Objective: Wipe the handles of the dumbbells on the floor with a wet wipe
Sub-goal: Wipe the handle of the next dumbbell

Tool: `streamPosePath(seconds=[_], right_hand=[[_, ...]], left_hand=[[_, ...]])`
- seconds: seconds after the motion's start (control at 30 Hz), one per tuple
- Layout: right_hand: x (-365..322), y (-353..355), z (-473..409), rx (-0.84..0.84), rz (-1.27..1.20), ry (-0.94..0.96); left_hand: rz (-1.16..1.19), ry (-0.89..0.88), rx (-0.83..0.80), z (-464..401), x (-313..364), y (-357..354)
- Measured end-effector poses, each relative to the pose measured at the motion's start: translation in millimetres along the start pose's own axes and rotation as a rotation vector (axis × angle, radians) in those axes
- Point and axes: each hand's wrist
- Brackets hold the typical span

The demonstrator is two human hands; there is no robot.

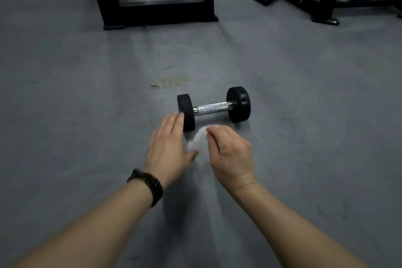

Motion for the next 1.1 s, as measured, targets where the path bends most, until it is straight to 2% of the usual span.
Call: streamPosePath(seconds=[0.17,0.27,0.43,0.67,0.93,1.1], right_hand=[[-60,31,20,-0.088,-0.143,-0.154],[-96,46,26,-0.162,-0.285,-0.253],[-149,69,27,-0.225,-0.279,-0.220],[-233,130,19,-0.319,-0.081,-0.145],[-321,195,34,-0.561,0.071,-0.094],[-340,184,95,-0.592,0.011,-0.238]], left_hand=[[0.303,0.040,0.042,91,-19,22],[0.373,-0.016,0.066,118,-21,52],[0.244,-0.107,0.071,142,-25,101],[0.036,-0.179,0.060,202,-24,163],[-0.099,-0.081,-0.103,301,-36,210],[-0.156,0.010,-0.234,362,-57,193]])
Point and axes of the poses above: each hand's wrist, its own z-axis away from the middle knuckle, its own y-axis out of the back of the hand, x = y × z, and after that the axes turned 5 degrees about -x, right-handed
